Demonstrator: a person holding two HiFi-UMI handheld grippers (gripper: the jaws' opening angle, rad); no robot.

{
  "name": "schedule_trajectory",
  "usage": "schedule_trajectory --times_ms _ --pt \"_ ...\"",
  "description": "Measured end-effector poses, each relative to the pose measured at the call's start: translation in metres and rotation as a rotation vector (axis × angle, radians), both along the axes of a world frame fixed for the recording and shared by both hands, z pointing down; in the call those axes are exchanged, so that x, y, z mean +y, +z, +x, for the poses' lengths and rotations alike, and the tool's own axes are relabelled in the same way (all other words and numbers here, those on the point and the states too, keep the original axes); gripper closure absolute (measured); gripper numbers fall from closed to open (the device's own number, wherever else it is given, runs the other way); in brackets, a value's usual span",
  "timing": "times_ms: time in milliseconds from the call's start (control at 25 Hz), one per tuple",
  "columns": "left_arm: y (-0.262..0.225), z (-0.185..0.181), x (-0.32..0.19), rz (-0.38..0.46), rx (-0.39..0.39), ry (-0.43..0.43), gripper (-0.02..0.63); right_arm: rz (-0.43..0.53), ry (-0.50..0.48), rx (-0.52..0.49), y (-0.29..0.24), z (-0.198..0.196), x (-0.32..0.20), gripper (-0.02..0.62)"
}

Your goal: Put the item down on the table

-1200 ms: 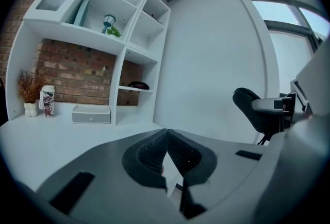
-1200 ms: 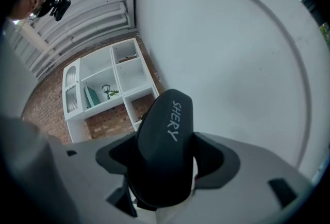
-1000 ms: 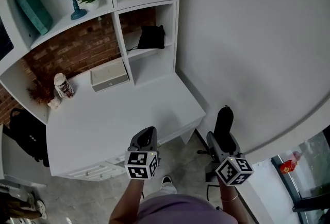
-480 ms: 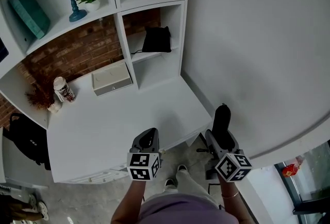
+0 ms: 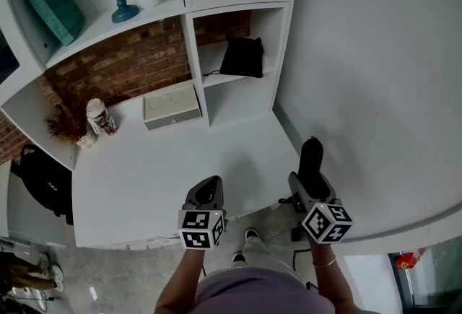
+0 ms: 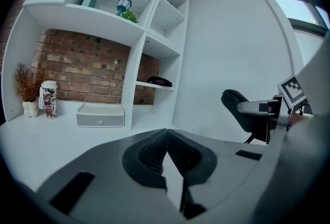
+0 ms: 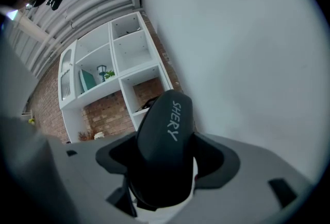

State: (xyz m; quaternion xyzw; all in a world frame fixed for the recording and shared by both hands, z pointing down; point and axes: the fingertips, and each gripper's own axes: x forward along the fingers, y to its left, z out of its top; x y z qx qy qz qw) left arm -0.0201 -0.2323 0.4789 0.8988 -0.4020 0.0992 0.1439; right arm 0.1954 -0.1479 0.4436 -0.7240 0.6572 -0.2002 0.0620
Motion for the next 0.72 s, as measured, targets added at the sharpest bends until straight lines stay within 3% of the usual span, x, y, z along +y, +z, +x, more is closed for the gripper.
schedule_trajectory --times_ms 720 --pt "0.010 -0.001 -0.047 -0.027 -0.026 -0.167 0.606 -0.206 -0.211 0.034 0.074 0.011 -0.113 0.258"
